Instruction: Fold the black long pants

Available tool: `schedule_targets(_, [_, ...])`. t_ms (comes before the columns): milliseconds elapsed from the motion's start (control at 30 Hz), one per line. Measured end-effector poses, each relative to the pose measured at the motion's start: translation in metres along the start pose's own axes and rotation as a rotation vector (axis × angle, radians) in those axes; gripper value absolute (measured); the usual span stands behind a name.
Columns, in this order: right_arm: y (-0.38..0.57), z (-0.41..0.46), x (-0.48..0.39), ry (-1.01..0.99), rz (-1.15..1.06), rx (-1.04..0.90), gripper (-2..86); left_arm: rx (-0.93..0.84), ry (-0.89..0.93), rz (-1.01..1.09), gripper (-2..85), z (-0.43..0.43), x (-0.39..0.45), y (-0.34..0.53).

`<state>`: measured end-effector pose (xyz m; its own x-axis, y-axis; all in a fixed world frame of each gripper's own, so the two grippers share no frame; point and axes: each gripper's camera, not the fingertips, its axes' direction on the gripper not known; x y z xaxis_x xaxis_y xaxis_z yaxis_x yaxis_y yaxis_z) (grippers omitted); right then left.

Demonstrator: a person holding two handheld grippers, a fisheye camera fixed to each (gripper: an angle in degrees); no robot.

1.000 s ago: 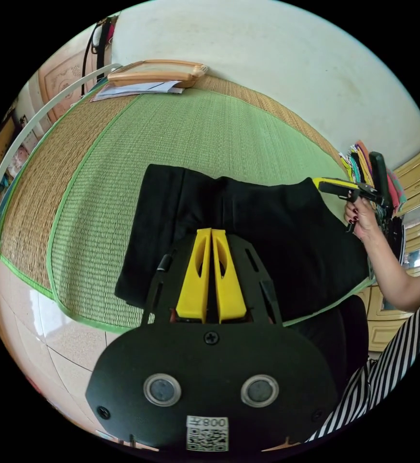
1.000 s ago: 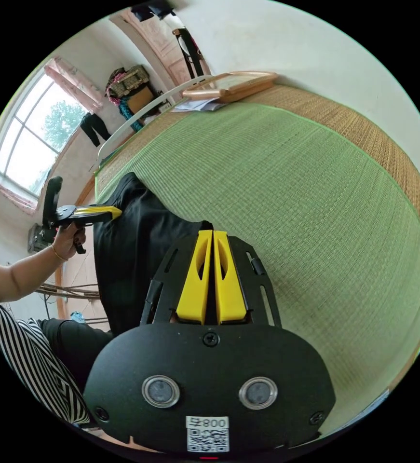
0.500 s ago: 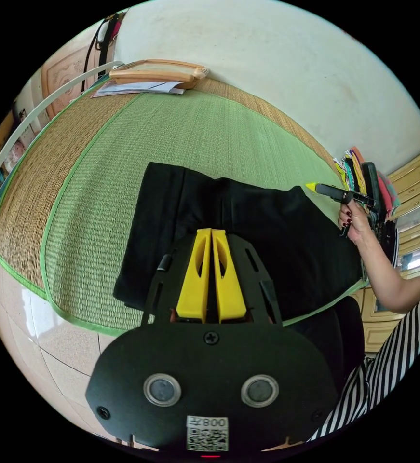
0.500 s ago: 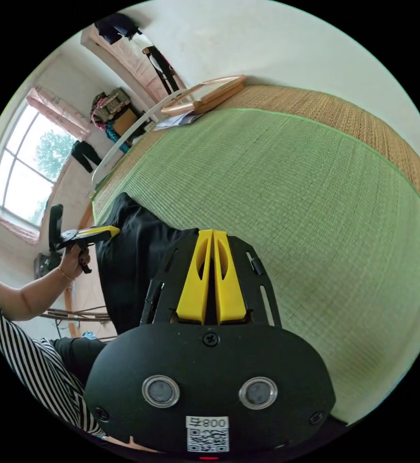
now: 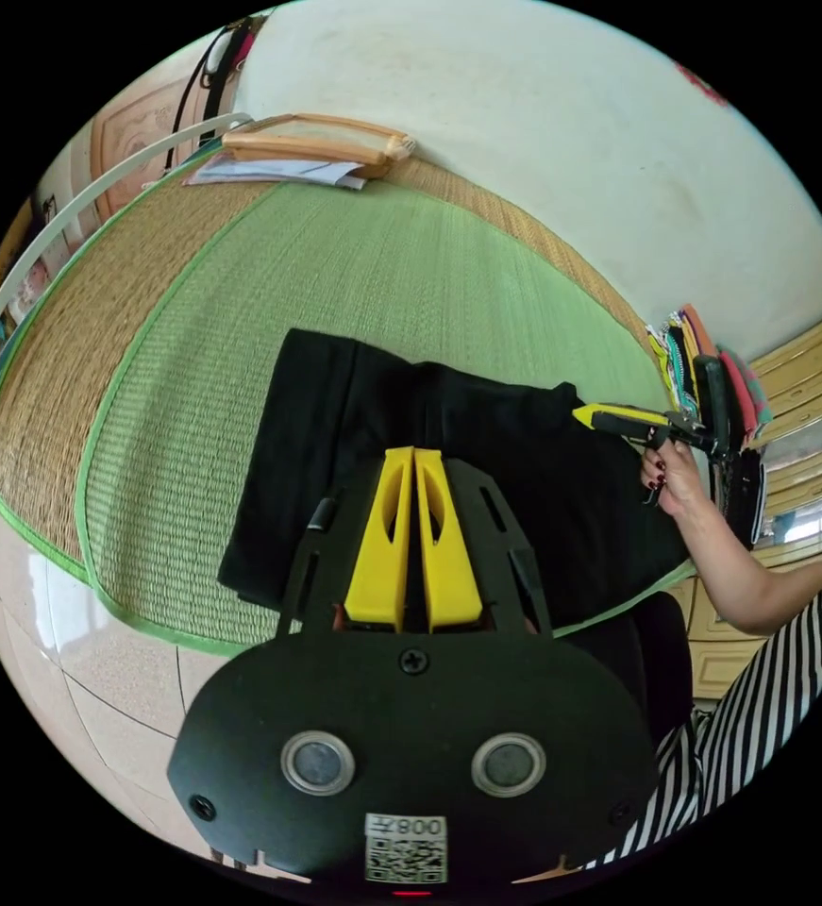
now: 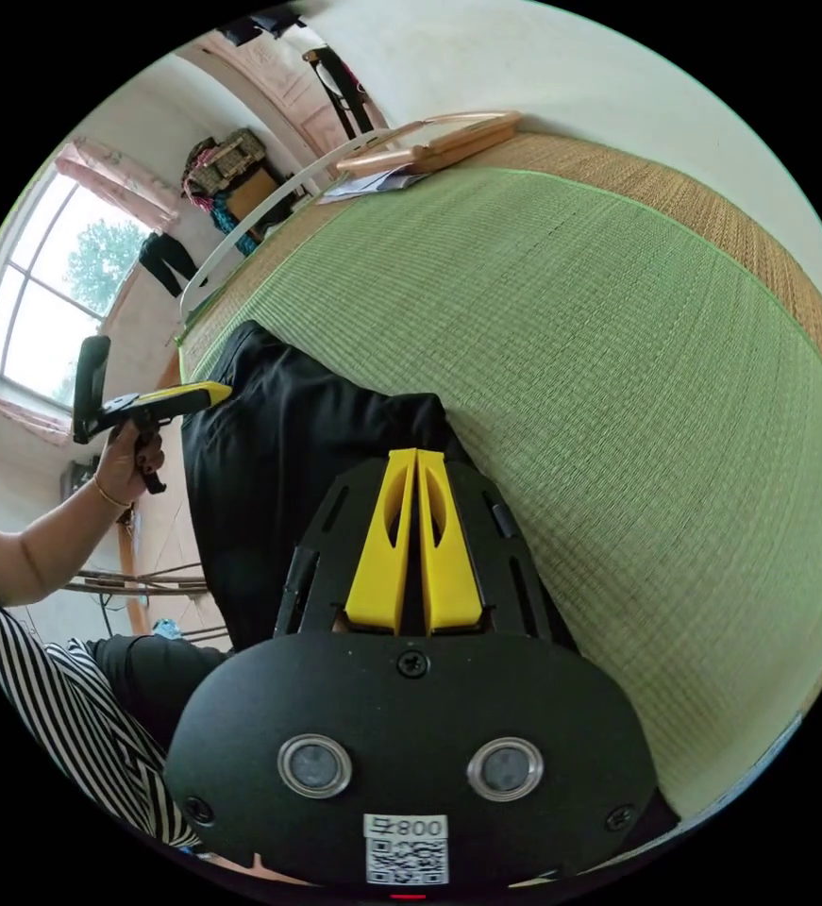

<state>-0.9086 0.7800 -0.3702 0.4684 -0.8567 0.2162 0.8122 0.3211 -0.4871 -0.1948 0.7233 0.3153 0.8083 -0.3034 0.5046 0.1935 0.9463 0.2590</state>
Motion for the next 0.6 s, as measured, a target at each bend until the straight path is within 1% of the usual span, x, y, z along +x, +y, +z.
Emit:
schedule_targets(133, [0.025,-0.013,-0.01,-0.017,0.018,0.095,0.1,0.047,-0.017,-0.006,0.2,-0.013,0.003,-0.013])
schedule_targets(200, [0.041,-0.013,-0.011,0.006,0.042,0.102,0.1,0.036,-0.074,-0.032,0.1,-0.014,0.0,-0.017])
schedule_targets(233, [0.052,-0.007,-0.01,0.038,0.067,0.083,0.1,0.002,-0.133,-0.038,0.1,-0.011,-0.003,-0.019])
schedule_targets(300, [0.067,0.01,-0.001,0.086,0.136,0.012,0.1,-0.002,-0.082,-0.044,0.1,-0.011,-0.008,-0.018])
schedule_targets(333, [0.078,0.019,0.005,0.065,0.169,0.003,0.1,-0.002,-0.045,-0.067,0.1,-0.014,-0.01,-0.018])
schedule_targets(367, [0.087,0.019,0.009,0.025,0.215,0.036,0.1,-0.012,-0.033,-0.086,0.1,-0.019,-0.009,-0.019])
schedule_targets(400, [0.091,0.02,0.01,0.021,0.228,0.028,0.1,-0.018,-0.036,-0.093,0.1,-0.021,-0.007,-0.019])
schedule_targets(500, [0.113,0.007,-0.002,0.056,0.243,0.097,0.1,-0.058,-0.036,-0.042,0.1,-0.038,0.011,-0.017])
schedule_targets(600, [0.144,0.006,-0.011,0.095,0.296,0.091,0.1,-0.114,0.032,-0.025,0.1,-0.054,0.027,-0.008])
